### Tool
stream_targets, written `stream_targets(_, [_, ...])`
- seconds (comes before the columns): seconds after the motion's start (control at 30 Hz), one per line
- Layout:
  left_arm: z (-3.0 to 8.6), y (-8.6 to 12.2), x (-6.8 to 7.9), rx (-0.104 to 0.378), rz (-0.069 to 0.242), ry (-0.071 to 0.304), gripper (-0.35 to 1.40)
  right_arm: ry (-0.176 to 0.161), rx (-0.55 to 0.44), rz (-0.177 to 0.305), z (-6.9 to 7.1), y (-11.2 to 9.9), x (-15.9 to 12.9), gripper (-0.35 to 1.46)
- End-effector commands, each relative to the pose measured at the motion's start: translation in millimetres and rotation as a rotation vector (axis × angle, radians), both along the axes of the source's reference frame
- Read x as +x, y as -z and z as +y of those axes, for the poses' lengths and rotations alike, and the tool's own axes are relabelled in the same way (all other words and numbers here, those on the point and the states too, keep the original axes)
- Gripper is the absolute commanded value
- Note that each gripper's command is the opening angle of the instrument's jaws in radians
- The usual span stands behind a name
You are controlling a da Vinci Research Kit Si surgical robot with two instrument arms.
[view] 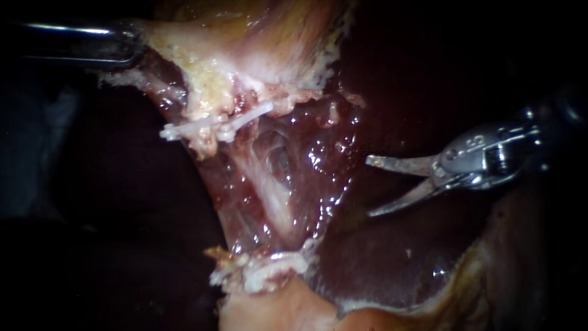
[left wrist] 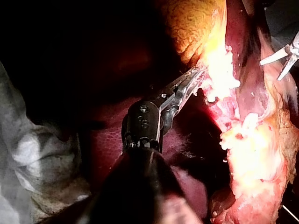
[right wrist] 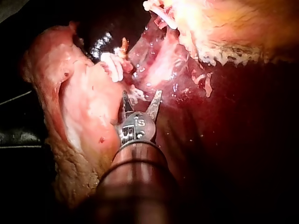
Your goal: Go back from the cut right tube
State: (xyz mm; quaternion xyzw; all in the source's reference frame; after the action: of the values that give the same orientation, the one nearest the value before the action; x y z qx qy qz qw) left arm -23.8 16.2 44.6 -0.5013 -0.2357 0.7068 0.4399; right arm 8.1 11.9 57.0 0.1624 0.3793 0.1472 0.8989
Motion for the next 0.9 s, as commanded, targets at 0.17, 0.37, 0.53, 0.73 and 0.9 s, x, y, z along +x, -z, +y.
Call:
stream_targets(0.17, [-0.4,-1.4,-1.1,-0.008,0.006,0.005,-0.35,-0.002,0.014,-0.005,0.0,-0.1,-0.4,1.43])
stream_targets(0.37, [-1.1,-4.0,-2.9,-0.014,0.009,-0.012,-0.35,-0.002,0.014,-0.005,0.0,-0.2,-0.4,1.43])
stream_targets(0.53, [-1.8,-5.7,-4.1,-0.017,0.014,-0.025,-0.35,-0.002,0.014,-0.005,0.0,-0.2,-0.4,1.43])
stream_targets(0.73, [-2.0,-6.2,-4.5,-0.013,0.014,-0.028,-0.35,-0.002,0.014,-0.005,0.1,-0.3,-0.5,1.43])
stream_targets(0.9, [-2.0,-6.2,-4.6,-0.013,0.014,-0.028,-0.35,-0.002,0.014,-0.005,0.1,-0.3,-0.6,1.43])
